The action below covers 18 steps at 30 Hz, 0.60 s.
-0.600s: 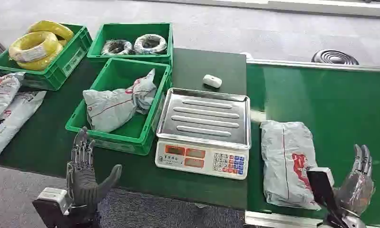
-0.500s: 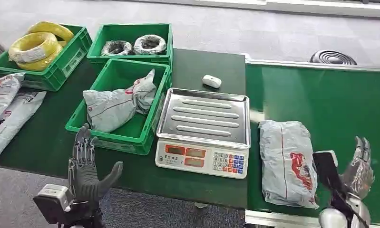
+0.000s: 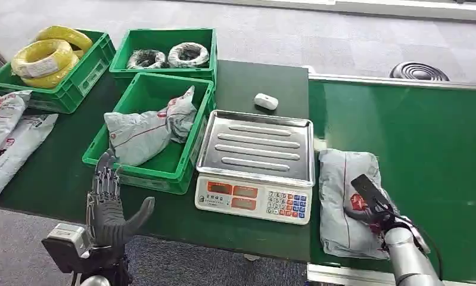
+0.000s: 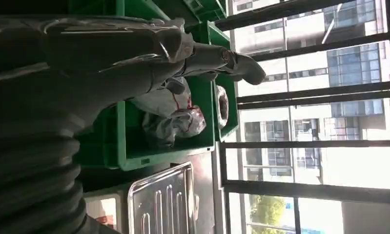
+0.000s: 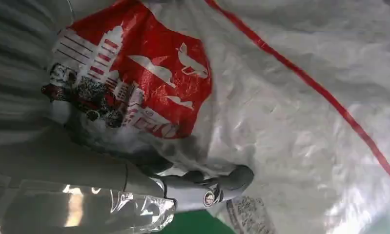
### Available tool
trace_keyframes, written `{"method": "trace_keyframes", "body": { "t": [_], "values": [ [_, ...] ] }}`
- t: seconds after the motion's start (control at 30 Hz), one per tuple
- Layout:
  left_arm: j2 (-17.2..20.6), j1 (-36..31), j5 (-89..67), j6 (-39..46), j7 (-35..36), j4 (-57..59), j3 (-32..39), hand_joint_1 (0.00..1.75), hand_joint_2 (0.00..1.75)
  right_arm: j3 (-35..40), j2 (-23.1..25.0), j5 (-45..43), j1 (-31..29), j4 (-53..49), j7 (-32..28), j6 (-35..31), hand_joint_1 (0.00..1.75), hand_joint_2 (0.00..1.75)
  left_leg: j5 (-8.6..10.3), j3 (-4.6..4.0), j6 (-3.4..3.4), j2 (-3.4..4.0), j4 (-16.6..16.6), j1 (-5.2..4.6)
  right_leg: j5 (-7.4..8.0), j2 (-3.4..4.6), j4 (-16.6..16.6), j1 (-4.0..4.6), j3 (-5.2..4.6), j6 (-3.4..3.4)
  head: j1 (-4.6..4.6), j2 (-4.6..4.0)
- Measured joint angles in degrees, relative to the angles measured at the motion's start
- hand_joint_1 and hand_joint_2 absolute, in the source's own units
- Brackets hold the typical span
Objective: Moved the parcel from conveyor to table for the left to box.
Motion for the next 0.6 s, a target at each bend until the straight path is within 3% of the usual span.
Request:
{"method": "trace_keyframes", "body": {
  "t": [0.07,0.1,0.13,0.27,0.6],
  "values": [
    [0.09,-0.21,0.02,0.0,0.0,0.04,0.07,0.0,1.75,1.09,0.04,1.09,-1.8,2.49,2.27,1.14,0.0,1.75,0.0,0.05,0.0,0.02,0.0,0.0,0.0,0.0,-0.01,0.0,0.02,0.0,0.02,0.0],
    [0.13,-0.31,0.0,0.0,0.0,0.09,0.07,0.0,1.75,1.65,-0.04,1.72,-2.74,3.59,3.53,2.3,0.23,1.75,0.0,0.1,0.0,0.04,0.0,0.0,0.0,0.02,-0.01,0.0,0.05,0.0,0.0,0.0],
    [0.13,-0.45,-0.11,0.0,0.0,0.15,0.07,0.0,1.75,2.27,-0.13,2.31,-3.56,4.51,4.6,3.58,1.69,1.75,-0.01,0.18,0.01,0.09,0.0,-0.01,0.0,0.09,-0.01,0.0,0.11,0.0,-0.02,0.0],
    [0.13,-1.17,-0.28,0.17,0.15,0.55,0.09,0.0,1.75,4.95,-0.98,4.04,-6.27,7.27,5.77,7.54,1.75,1.75,-0.04,0.5,0.0,0.14,0.0,-0.01,0.0,0.14,-0.04,0.0,0.42,0.0,0.0,0.0],
    [0.13,-1.51,-0.44,0.22,0.74,0.59,0.28,0.0,1.75,7.45,-1.75,4.52,-9.12,9.52,5.74,8.72,1.75,1.75,-0.04,0.68,-0.01,0.12,0.01,0.04,0.0,0.12,-0.04,0.04,0.6,0.0,-0.02,0.0]
  ]
}}
